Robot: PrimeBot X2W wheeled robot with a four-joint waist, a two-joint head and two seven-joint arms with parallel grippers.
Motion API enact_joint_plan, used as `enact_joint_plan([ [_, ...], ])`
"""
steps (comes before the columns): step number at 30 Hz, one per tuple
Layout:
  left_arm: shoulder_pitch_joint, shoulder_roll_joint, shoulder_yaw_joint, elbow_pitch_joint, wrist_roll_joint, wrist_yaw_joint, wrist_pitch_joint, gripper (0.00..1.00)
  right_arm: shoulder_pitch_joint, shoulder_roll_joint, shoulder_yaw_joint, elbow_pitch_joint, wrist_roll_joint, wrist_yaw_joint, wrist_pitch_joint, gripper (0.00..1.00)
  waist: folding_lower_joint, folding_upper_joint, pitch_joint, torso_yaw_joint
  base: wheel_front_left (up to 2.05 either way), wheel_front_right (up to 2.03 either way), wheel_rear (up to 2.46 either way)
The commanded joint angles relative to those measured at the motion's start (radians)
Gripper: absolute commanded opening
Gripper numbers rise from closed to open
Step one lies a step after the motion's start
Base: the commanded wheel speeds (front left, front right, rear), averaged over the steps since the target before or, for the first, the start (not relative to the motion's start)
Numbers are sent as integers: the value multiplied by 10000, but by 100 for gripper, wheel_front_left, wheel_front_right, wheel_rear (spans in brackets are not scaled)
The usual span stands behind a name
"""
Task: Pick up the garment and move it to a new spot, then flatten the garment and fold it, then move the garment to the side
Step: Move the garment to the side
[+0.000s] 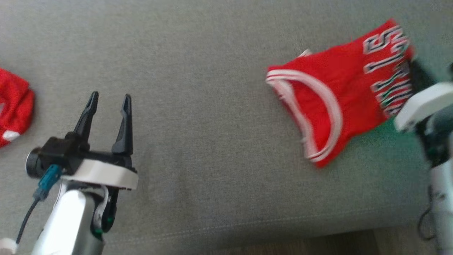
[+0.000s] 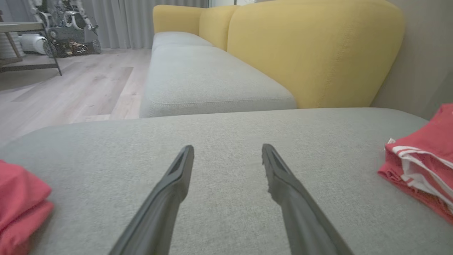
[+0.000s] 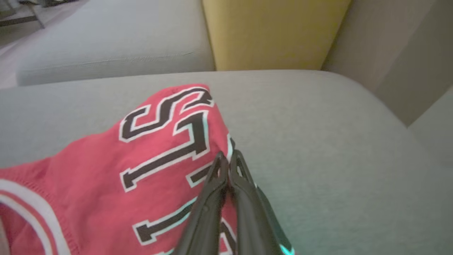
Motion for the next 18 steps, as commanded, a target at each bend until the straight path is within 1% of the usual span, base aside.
enact_joint_plan([
  [1,-448,264,274,-351,110,-59,-68,100,-432,-252,-100,-453,-107,-7,85,0,-2,0,329,-234,0,0,0],
  [4,-711,305,144,-364,171,-169,-34,100,-830,-539,-1010,-543,-252,-7,266,0,-2,0,546,-294,0,0,0],
  [9,-999,353,-4,-429,243,-255,19,100,-1315,-771,-2188,-677,-275,-7,528,0,-2,0,819,-358,0,0,0],
  [11,-1049,369,-60,-451,262,-276,43,100,-1390,-787,-2495,-750,-291,-7,602,0,-2,0,887,-387,0,0,0],
  [18,-1078,482,-117,-515,273,-269,123,100,-1536,-603,-3071,-774,-320,-7,553,0,-2,0,1039,-558,0,0,0],
])
